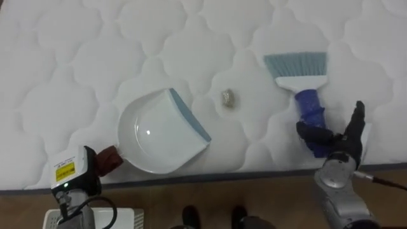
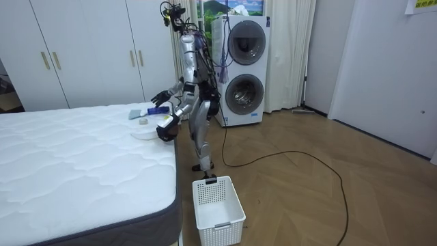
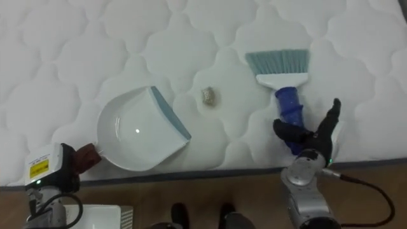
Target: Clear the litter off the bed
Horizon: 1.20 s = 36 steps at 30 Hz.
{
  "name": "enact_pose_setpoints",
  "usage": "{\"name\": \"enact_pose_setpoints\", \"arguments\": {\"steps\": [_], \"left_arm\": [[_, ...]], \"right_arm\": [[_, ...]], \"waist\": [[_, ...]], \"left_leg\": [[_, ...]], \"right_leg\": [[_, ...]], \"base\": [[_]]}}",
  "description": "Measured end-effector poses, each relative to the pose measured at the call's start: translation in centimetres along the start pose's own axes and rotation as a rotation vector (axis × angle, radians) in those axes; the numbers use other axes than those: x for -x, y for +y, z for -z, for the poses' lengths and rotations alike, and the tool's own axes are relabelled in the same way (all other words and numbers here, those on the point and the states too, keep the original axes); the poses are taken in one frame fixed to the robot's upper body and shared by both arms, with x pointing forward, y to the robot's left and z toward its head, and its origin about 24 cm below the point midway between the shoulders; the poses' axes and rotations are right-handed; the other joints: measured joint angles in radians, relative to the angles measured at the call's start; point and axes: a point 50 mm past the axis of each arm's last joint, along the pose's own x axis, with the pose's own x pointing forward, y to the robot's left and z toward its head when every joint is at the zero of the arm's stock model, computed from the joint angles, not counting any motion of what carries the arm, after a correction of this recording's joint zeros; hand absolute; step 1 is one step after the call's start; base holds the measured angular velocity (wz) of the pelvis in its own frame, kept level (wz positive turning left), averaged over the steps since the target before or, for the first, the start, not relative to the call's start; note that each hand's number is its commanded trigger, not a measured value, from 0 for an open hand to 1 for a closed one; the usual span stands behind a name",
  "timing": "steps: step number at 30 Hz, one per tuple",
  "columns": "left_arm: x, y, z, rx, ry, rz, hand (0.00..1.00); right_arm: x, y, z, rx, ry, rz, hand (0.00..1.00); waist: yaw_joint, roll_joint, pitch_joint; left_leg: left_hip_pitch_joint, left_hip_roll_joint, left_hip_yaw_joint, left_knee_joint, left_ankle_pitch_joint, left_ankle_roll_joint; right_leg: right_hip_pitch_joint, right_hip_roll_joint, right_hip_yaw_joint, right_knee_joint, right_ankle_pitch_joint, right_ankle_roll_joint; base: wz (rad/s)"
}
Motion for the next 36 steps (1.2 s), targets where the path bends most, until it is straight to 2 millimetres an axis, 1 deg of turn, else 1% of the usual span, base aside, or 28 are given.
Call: {"name": "enact_pose_setpoints", "arguments": {"steps": [4,6,8,11,16,22,29,31,36], "left_arm": [[-0.1,0.0,-0.1,0.001,-0.001,0.016,1.0],[-0.4,0.2,-0.4,0.0,-0.006,0.018,1.0],[-0.5,0.3,-0.6,-0.003,-0.014,0.017,1.0],[-0.5,0.3,-0.6,-0.006,-0.019,0.018,1.0],[-0.6,0.3,-0.7,-0.007,-0.021,0.022,1.0],[-0.8,0.4,-0.9,-0.003,-0.023,0.033,1.0],[-1.3,0.9,-0.9,0.002,-0.032,0.021,1.0],[-1.4,1.1,-0.9,0.002,-0.036,0.014,1.0],[-2.0,1.8,-1.0,0.001,-0.047,-0.005,1.0]], "right_arm": [[0.2,0.4,0.2,0.027,-0.008,-0.042,0.0],[0.3,0.6,0.2,0.036,-0.009,-0.051,0.0],[0.5,0.8,0.4,0.053,-0.012,-0.063,0.0],[0.7,1.1,0.5,0.067,-0.015,-0.078,0.0],[0.7,0.9,1.2,0.088,0.006,-0.074,0.0],[0.8,0.8,1.6,0.108,0.017,-0.075,0.0],[0.4,0.1,2.3,0.178,0.01,-0.081,0.0],[0.4,0.0,2.4,0.186,0.015,-0.085,0.0],[0.1,0.0,2.4,0.19,0.015,-0.098,0.0]], "waist": [[0.004,-0.002,0.0021],[0.012,-0.003,0.0089],[0.016,-0.003,0.0104],[0.018,-0.003,0.011],[0.018,-0.004,0.0113],[0.017,-0.004,0.0118],[0.015,-0.004,0.0119],[0.014,-0.005,0.0127],[0.011,-0.014,0.0183]], "left_leg": [[0.0,-0.003,0.001,-0.006,0.0,0.0],[-0.001,-0.003,0.003,-0.006,0.0,0.001],[-0.002,-0.003,0.003,-0.007,-0.001,0.001],[-0.002,-0.004,0.003,-0.011,-0.001,0.001],[-0.002,-0.004,0.003,-0.012,-0.001,0.001],[-0.004,0.001,0.001,-0.013,-0.001,0.002],[-0.017,0.002,-0.001,-0.005,-0.001,0.002],[-0.018,0.002,-0.001,-0.003,-0.001,0.002],[-0.025,0.002,-0.001,0.008,-0.001,0.002]], "right_leg": [[-0.001,-0.005,-0.005,0.001,-0.006,0.001],[0.0,-0.005,-0.005,-0.001,-0.007,0.002],[0.001,-0.005,-0.005,-0.005,-0.008,0.003],[0.001,-0.006,-0.007,-0.01,-0.008,0.004],[0.006,-0.007,-0.015,-0.016,-0.008,0.004],[0.019,-0.003,-0.029,-0.036,-0.008,0.005],[0.013,-0.004,-0.035,-0.033,-0.008,0.005],[0.014,-0.004,-0.038,-0.033,-0.008,0.005],[0.014,-0.007,-0.044,-0.03,-0.01,0.005]], "base": [[0.06],[0.0],[0.0],[0.0],[0.03],[0.04],[0.03],[0.04],[0.02]]}}
